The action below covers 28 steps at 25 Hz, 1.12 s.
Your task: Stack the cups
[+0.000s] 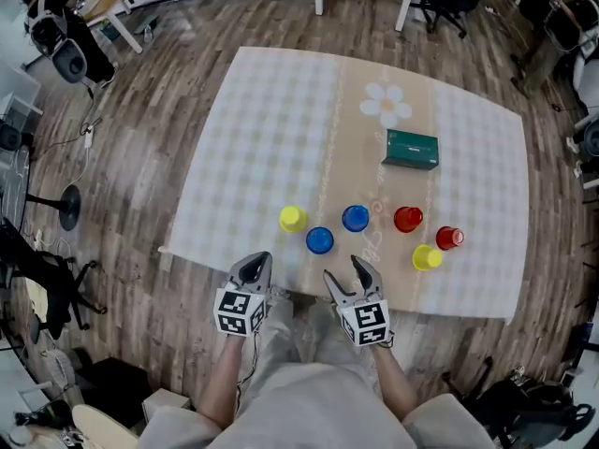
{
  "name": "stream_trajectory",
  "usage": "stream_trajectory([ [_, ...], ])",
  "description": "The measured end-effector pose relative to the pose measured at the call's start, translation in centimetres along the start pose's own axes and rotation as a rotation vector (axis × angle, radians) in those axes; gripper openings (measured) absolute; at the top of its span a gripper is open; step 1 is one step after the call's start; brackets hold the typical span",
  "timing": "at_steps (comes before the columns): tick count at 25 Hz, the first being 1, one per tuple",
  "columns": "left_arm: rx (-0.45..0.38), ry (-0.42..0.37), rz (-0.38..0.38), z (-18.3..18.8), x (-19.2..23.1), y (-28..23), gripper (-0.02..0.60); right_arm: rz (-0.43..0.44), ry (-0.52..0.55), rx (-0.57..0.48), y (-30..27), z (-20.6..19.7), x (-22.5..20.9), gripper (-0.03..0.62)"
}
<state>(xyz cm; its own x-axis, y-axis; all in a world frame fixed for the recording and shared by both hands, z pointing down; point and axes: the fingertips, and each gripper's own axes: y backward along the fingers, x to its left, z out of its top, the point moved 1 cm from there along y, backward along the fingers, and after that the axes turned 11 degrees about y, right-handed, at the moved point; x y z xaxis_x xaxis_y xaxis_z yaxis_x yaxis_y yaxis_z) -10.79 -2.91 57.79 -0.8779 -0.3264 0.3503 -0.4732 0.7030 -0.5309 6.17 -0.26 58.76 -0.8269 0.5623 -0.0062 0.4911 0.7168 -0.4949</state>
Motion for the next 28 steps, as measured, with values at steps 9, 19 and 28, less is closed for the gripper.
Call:
stream_trajectory([
  [9,0.04,0.013,-0.064,-0.2,2.0,-1.4,0.012,-0.086,-0.015,0.052,-2.8,-1.0,0.5,0.321],
  [19,0.073,-0.006,-0.112,-1.1,3.4,-0.8,0.012,-0.128,-0.001,0.097,-5.8,-1.7,0.9,0.285],
  [28,0.066,0.013,-0.108,-1.0,4.2,-0.6,0.012,-0.139,0.055,0.117,-8.0,-0.8,0.4,0.253],
])
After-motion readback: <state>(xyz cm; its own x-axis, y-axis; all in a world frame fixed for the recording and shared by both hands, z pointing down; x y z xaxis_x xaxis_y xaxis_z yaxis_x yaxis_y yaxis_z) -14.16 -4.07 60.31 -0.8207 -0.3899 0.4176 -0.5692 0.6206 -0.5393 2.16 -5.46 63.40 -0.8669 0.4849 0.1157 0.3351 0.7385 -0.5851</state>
